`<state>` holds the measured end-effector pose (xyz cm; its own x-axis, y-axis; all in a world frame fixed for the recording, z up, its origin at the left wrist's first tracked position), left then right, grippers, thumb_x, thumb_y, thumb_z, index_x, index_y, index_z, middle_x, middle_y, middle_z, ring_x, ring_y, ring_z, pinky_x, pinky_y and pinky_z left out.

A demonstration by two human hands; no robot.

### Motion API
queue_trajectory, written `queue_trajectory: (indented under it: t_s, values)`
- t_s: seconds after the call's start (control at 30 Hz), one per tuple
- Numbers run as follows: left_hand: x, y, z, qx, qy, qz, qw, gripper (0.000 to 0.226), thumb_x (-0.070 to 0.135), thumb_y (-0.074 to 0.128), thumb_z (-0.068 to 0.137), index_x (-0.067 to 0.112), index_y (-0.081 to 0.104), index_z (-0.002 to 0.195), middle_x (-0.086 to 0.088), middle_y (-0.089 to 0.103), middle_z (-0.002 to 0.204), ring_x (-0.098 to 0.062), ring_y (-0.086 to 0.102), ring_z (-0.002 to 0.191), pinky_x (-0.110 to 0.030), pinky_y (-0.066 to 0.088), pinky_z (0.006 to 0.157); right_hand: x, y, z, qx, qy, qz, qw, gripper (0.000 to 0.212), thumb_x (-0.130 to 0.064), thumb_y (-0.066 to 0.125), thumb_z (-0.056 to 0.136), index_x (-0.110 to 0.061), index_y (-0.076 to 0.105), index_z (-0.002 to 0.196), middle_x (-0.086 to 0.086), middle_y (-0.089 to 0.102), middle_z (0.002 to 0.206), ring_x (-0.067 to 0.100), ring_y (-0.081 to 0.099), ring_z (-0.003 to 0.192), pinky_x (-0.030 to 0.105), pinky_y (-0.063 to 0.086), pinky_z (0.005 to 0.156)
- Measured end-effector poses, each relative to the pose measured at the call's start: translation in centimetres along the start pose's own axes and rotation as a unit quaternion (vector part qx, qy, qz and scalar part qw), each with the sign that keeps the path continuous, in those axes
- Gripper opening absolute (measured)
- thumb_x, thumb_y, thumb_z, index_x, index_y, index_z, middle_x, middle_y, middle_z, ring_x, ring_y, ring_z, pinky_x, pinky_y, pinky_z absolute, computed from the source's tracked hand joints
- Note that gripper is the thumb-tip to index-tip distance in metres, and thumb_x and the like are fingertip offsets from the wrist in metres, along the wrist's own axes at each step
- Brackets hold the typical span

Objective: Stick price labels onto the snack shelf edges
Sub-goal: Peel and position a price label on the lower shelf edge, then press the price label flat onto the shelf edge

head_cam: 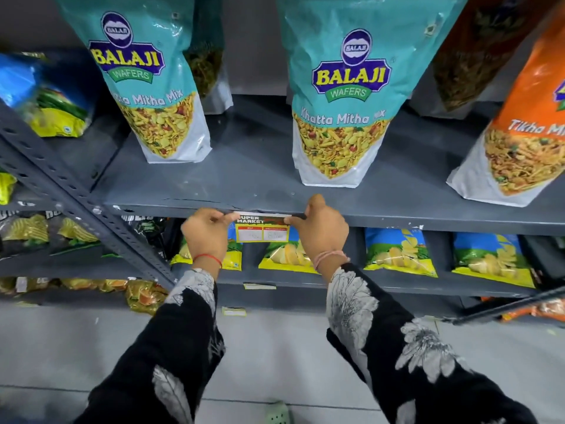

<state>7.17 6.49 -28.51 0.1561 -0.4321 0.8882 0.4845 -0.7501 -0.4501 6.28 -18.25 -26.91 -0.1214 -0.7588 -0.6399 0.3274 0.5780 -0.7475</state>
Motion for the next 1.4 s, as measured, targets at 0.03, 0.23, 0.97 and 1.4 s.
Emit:
queue_trajectory:
  t_s: [0.03, 0.23, 0.97, 1.4]
  values:
    - [0.2, 0.0, 0.2, -0.009, -0.008, 0.019, 1.000, 0.027, 0.019, 0.080, 0.062, -0.003, 0.065, 0.066, -0.026, 0.069, 0.074, -0.031, 0.061, 0.065, -0.028, 0.049, 0.066, -0.1, -0.4, 0.2, -0.012, -0.029, -0.034, 0.999, 0.042, -0.036, 0.072, 0.074, -0.016, 0.035, 0.073, 0.018, 0.068, 0.072, 0.038, 0.061, 0.065, 0.031, 0.031, 0.053]
    - [-1.3, 0.9, -4.9, -0.020, -0.009, 0.147, 0.989, 0.029, 0.021, 0.061, 0.083, -0.008, 0.065, 0.079, -0.038, 0.065, 0.086, -0.047, 0.060, 0.084, -0.041, 0.043, 0.070, 5.2, -7.0, -2.0, 0.031, -0.130, -0.103, 0.986, 0.013, -0.013, 0.061, 0.084, -0.003, 0.053, 0.086, 0.024, 0.059, 0.090, 0.040, 0.060, 0.068, 0.036, 0.040, 0.047]
    - [22.4, 47.7, -43.0, -0.360, -0.070, -0.062, 0.928, 0.028, 0.012, 0.068, 0.077, 0.000, 0.065, 0.101, -0.021, 0.068, 0.102, -0.023, 0.064, 0.088, -0.026, 0.046, 0.067, 43.5, -41.1, 6.8, 0.090, 0.014, -0.028, 0.995, 0.032, 0.006, 0.063, 0.078, -0.002, 0.062, 0.109, 0.027, 0.060, 0.118, 0.038, 0.056, 0.109, 0.031, 0.036, 0.092]
    - [23.6, 47.1, -42.1, -0.245, -0.008, -0.084, 0.966, 0.002, 0.004, 0.068, 0.072, 0.005, 0.069, 0.072, -0.016, 0.072, 0.077, -0.012, 0.054, 0.060, -0.008, 0.040, 0.055, 43.4, -40.6, 6.3, 0.122, -0.047, -0.038, 0.991, 0.010, 0.003, 0.063, 0.069, -0.005, 0.069, 0.069, 0.017, 0.071, 0.071, 0.035, 0.060, 0.075, 0.035, 0.047, 0.062]
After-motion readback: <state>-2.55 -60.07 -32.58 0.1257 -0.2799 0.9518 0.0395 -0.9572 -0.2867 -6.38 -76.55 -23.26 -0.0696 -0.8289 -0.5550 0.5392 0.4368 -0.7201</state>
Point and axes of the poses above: each hand's wrist, its own z-axis towards the middle knuckle, its own y-axis out of the palm, x = y × z, the point moved 9 cm from there along z, towards the middle knuckle
